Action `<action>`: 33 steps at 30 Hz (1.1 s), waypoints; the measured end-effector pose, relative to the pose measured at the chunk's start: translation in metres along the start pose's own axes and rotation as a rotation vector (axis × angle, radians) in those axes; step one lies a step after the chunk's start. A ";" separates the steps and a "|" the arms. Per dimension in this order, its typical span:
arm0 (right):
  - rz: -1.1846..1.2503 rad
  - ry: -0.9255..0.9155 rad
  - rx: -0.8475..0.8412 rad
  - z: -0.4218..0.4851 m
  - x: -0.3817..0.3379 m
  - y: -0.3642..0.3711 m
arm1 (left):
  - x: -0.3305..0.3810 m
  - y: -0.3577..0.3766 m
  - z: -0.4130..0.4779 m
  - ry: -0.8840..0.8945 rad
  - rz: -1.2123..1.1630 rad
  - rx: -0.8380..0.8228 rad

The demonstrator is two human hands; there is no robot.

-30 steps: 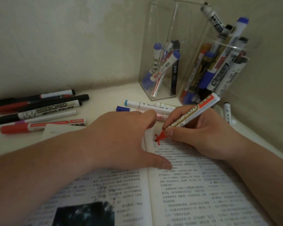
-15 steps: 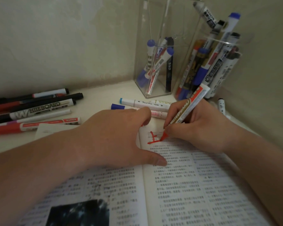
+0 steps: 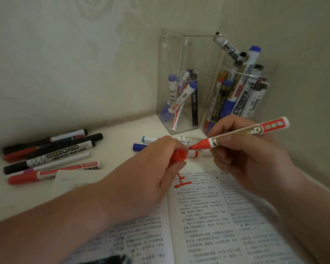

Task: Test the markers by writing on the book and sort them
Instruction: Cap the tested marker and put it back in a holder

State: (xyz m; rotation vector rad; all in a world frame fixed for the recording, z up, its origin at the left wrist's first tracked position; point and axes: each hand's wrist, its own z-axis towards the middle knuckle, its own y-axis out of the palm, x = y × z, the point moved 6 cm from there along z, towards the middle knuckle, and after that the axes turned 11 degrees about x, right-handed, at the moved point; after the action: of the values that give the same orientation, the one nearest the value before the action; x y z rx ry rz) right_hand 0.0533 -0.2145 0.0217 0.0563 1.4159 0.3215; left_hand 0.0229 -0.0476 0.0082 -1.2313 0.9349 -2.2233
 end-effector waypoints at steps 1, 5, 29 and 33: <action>0.003 -0.031 -0.009 -0.001 -0.003 0.001 | 0.000 0.001 0.000 0.040 0.005 0.019; 0.011 -0.073 -0.008 -0.004 -0.007 0.000 | -0.001 0.003 0.002 0.098 0.016 0.021; -0.748 -0.134 -0.274 -0.024 -0.007 0.024 | 0.006 0.013 -0.003 0.215 0.032 -0.002; -0.742 -0.142 -0.275 -0.023 -0.005 0.027 | 0.007 0.008 -0.003 0.201 0.041 0.038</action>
State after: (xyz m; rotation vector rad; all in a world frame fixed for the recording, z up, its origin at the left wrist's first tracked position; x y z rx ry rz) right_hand 0.0247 -0.1932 0.0294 -0.6457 1.1490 -0.1078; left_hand 0.0169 -0.0564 0.0056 -0.9762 0.9779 -2.3526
